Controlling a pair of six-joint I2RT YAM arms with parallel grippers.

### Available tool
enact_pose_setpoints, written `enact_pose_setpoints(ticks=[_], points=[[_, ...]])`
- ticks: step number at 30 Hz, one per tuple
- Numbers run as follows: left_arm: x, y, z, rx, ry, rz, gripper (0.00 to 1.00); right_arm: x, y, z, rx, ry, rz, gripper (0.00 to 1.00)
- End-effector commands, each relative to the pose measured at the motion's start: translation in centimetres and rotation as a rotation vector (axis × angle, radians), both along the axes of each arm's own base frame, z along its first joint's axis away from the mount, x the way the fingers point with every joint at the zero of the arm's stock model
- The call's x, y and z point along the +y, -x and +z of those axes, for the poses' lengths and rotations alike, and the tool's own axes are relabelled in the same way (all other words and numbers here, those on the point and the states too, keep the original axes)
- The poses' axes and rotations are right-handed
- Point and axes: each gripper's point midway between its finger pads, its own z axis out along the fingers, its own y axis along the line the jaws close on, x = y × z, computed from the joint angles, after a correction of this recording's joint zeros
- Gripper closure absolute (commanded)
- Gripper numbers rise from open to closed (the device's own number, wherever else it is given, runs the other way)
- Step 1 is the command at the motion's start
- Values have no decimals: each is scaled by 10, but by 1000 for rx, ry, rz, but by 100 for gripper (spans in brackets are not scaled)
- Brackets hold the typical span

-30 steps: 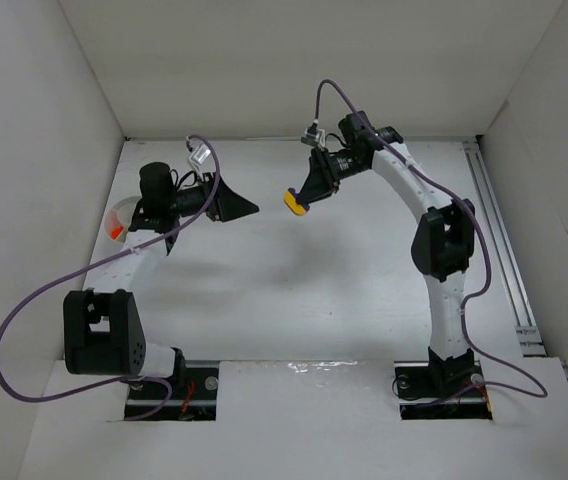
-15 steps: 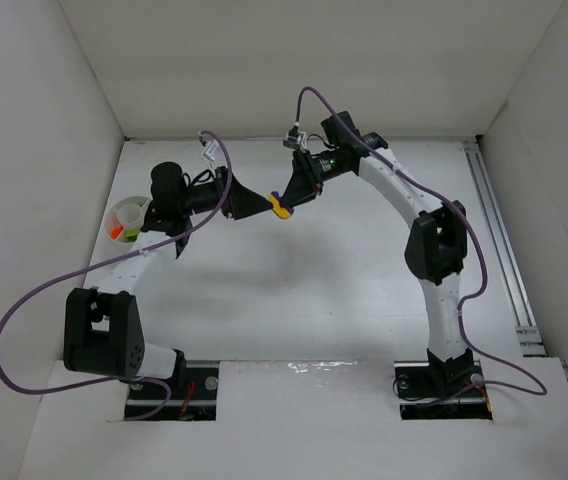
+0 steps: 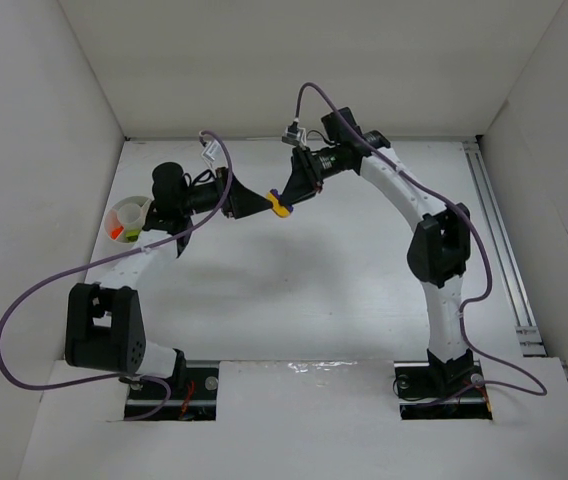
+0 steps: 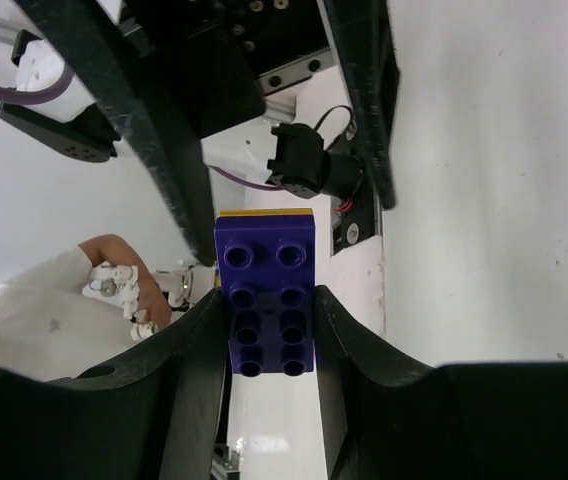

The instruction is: Sort the legos into containers by color

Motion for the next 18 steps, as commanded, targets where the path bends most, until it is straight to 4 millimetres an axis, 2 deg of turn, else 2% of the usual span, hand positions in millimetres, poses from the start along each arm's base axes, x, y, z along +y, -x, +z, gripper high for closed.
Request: enact_pose_setpoints(ticks=[1, 9, 14, 18], points=[[-1, 3, 3, -40, 9, -14, 33, -3, 20, 47, -127, -99, 44, 100], [-3, 6, 9, -66, 21, -51, 38, 5, 23, 40, -176, -81, 39, 100], [-3, 9, 9, -66, 25, -60, 46, 7, 25, 40, -206, -72, 28, 100], [-3, 10, 9, -61, 33, -61, 58, 8, 22, 38, -226, -57, 7, 100]])
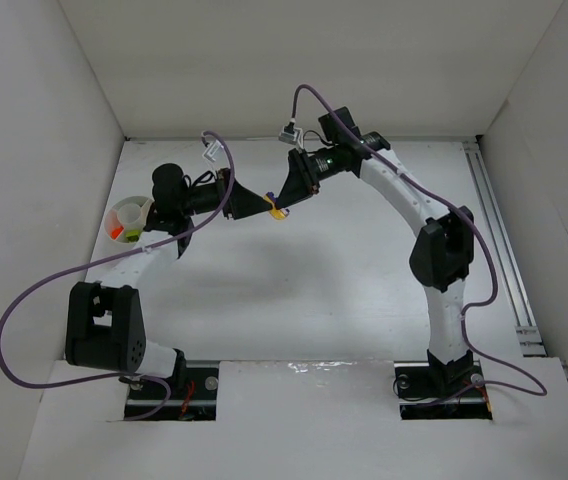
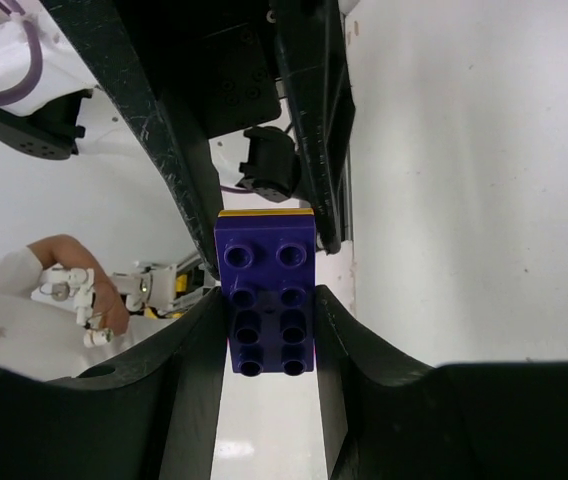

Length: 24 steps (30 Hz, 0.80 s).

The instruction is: Sort the legos into containers by color

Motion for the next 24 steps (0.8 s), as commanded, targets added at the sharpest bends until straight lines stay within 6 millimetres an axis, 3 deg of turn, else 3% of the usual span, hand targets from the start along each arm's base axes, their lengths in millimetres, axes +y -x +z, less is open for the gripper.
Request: enact_pose_setpoints(ticks=[1, 4, 11, 21, 24], points=[[-1, 5, 7, -61, 13, -27, 61, 0, 13, 34, -122, -64, 18, 100], [-1, 5, 4, -61, 13, -27, 73, 1, 11, 33, -135, -64, 11, 100], [0, 14, -1, -49, 11, -27, 75, -12, -10, 38, -178, -70, -51, 100], [3, 24, -14, -48, -24, -18, 82, -56, -39, 52, -211, -73, -169, 100], [11, 21, -17, -39, -52, 12, 87, -66, -46, 44, -208, -48, -208, 100]])
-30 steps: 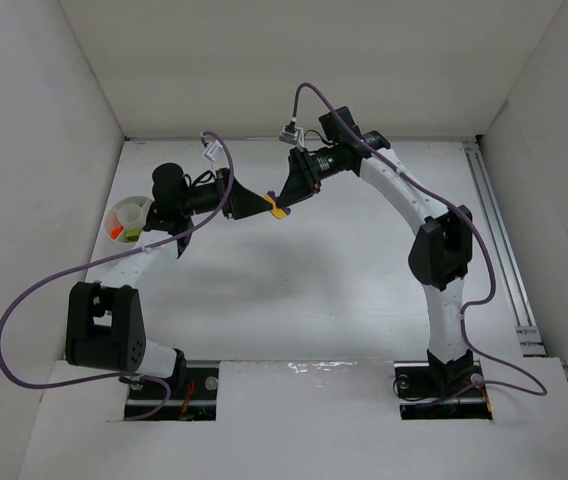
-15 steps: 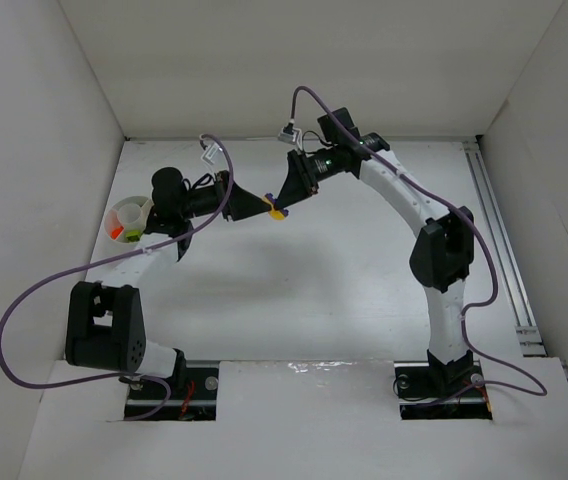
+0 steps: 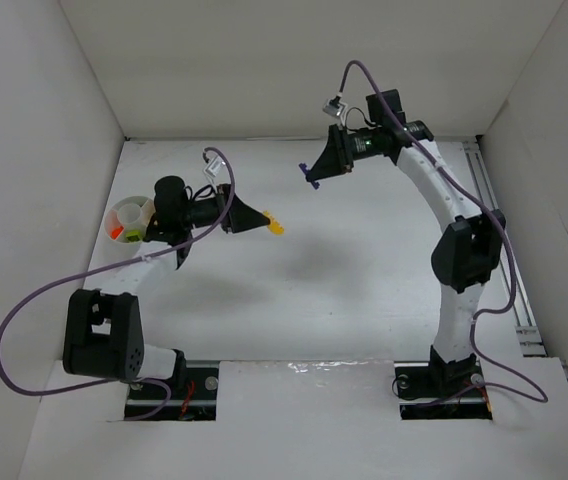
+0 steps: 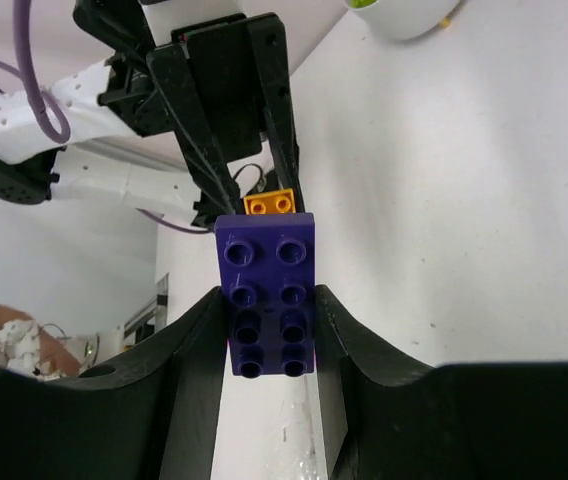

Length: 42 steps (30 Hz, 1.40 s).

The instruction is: Sort the legos into containers by color

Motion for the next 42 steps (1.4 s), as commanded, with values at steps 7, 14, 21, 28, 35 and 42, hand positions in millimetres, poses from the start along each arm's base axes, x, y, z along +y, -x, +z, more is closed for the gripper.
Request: enact_pose_setpoints(ticks=[7, 14, 21, 28, 35, 42], points=[[99, -59, 38, -295, -364, 433, 91, -14, -22, -13, -165, 171, -209, 100], [199, -82, 20, -247, -753, 863, 94, -7, -39, -25, -202, 233, -312, 100], [251, -93, 11, -192, -921, 1058, 94, -1, -47, -25, -193, 231, -347, 100], [286, -107, -8, -94, -1027, 1154, 95, 0, -48, -27, -192, 246, -364, 100], [302, -117, -17, -46, -1060, 1195, 95, 1, -50, -32, -184, 251, -363, 100], [303, -125, -31, -21, -1073, 1179, 95, 1, -48, -33, -176, 256, -361, 100]])
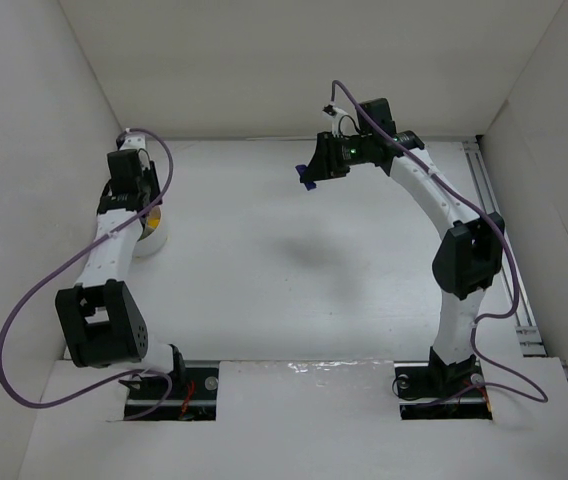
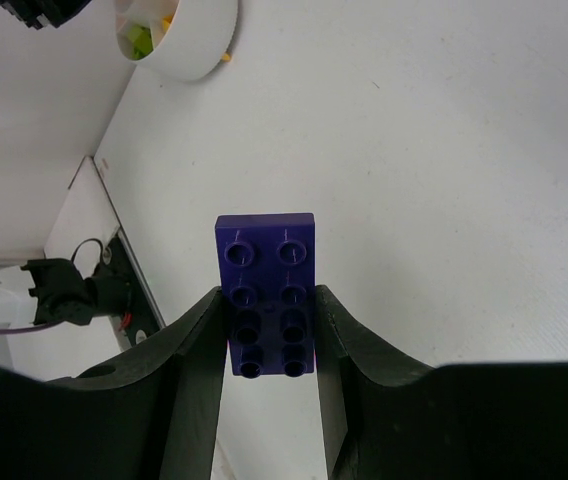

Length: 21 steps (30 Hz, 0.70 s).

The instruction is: Sort the legos into containers by color

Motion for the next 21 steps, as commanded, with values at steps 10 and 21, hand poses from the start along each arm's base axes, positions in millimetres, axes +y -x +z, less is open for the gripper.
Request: enact_pose_setpoints(ticks=[10, 21], points=[[7, -21, 8, -41, -30, -1, 95, 1, -1, 14, -44, -16, -5, 100], [18, -22, 8, -45, -64, 50, 93, 3, -4, 12, -41, -21, 2, 100]])
